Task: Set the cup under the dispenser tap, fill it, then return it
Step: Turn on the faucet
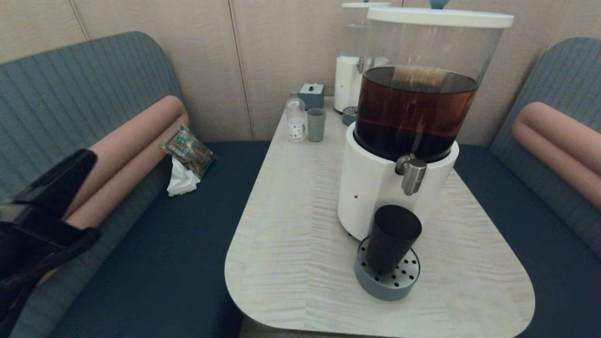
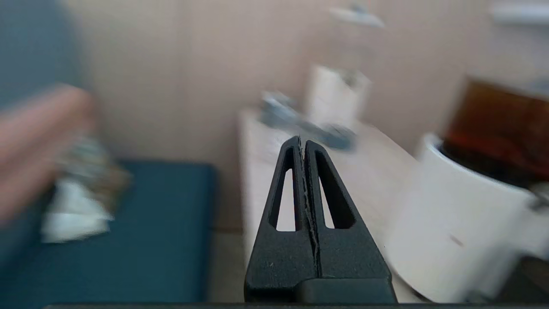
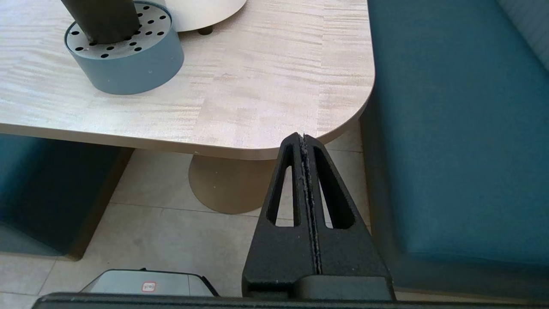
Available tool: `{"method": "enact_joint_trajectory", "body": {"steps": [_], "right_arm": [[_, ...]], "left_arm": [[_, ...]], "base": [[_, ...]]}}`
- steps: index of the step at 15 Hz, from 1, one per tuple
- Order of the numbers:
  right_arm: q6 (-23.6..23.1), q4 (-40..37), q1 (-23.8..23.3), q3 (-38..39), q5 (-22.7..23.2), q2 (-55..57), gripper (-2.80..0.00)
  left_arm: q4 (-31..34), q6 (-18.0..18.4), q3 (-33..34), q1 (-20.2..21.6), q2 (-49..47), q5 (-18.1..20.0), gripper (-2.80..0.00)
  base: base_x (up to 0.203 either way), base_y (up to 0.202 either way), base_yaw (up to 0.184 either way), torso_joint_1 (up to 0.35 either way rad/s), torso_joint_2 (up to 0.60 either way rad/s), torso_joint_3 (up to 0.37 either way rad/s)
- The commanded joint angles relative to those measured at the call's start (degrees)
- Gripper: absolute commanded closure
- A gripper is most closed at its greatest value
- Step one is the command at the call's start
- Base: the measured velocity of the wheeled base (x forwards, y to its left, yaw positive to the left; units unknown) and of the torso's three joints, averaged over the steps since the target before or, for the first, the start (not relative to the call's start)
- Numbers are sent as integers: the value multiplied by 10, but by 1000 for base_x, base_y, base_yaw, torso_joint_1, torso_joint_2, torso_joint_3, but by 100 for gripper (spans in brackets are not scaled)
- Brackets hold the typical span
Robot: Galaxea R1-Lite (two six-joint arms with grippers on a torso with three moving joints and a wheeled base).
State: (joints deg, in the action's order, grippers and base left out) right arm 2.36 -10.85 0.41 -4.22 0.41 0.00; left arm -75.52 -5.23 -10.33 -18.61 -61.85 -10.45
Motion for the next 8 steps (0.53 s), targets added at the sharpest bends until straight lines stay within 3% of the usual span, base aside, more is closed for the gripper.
{"method": "enact_joint_trajectory", "body": {"steps": [1, 8], "right_arm": [[0, 0, 0, 0, 0, 1, 0], [0, 0, 0, 0, 0, 1, 0]], "left_arm": [[40, -2, 21, 63, 145, -2, 0], [184, -11, 97, 179, 434, 16, 0]], "base": [[0, 0, 0, 0, 0, 0], [0, 0, 0, 0, 0, 0]]}}
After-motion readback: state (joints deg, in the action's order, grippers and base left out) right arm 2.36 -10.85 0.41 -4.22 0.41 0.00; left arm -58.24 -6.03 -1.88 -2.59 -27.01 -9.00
